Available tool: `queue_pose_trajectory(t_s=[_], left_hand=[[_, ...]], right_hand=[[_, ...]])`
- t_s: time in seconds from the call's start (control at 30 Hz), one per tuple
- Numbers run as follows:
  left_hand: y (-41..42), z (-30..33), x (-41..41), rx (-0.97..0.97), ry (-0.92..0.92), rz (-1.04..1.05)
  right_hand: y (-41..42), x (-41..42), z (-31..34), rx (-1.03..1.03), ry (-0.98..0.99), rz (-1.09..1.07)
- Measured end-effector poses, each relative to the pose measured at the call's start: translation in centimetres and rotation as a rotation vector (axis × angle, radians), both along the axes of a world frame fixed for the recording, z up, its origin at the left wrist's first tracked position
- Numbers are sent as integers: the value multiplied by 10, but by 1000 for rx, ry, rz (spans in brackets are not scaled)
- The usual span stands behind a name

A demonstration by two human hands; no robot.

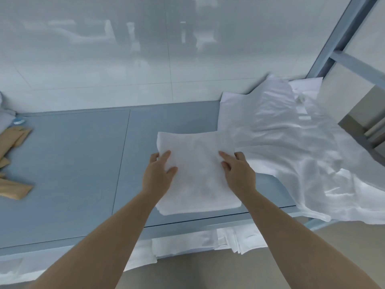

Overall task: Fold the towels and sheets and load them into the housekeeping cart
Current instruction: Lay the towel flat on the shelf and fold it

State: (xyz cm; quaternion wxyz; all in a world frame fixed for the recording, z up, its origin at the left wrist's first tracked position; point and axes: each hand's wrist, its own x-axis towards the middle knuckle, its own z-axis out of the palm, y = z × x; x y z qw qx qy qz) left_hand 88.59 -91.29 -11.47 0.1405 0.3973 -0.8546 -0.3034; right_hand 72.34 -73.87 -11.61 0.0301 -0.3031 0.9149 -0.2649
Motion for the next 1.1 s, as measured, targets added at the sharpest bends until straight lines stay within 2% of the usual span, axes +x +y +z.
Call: queue_pose_trajectory(t_s=[0.13, 0.2, 0.37, 0.43, 0.47, 0.53, 0.57, 0.63, 0.7, 0.8, 0.9, 1.1], left_hand=[[10, -21, -3, 84, -172, 12], [13, -28, -3, 128, -196, -2], [13, -28, -8, 88, -1, -2], [16, -29, -7, 89, -25, 12], [18, -31, -6, 82, -102, 33], [22, -33, -5, -87, -302, 87], [24, -32, -7, -216, -331, 97], [27, -26, -17, -396, -233, 29], [32, -27, -34, -455, -167, -162], [36, -42, -47, -364, -280, -295], [29, -56, -44, -272, -386, -237], [29, -60, -34, -264, -403, -194]], right_hand=[[5, -1, -29, 233, -178, 25], [5, 1, -36, 209, -231, 27], [2, -1, -34, 73, -79, -31], [2, 1, -34, 147, -35, -49], [2, 2, -37, 251, -17, -50], [4, 2, -39, 390, 60, -63], [2, 1, -37, 372, 130, -46], [-9, 4, -32, 244, 263, 72], [-28, 13, -33, 200, 277, 277], [-49, 26, -50, 335, 148, 442], [-49, 15, -62, 461, 157, 400], [-42, 7, -59, 496, 154, 233]])
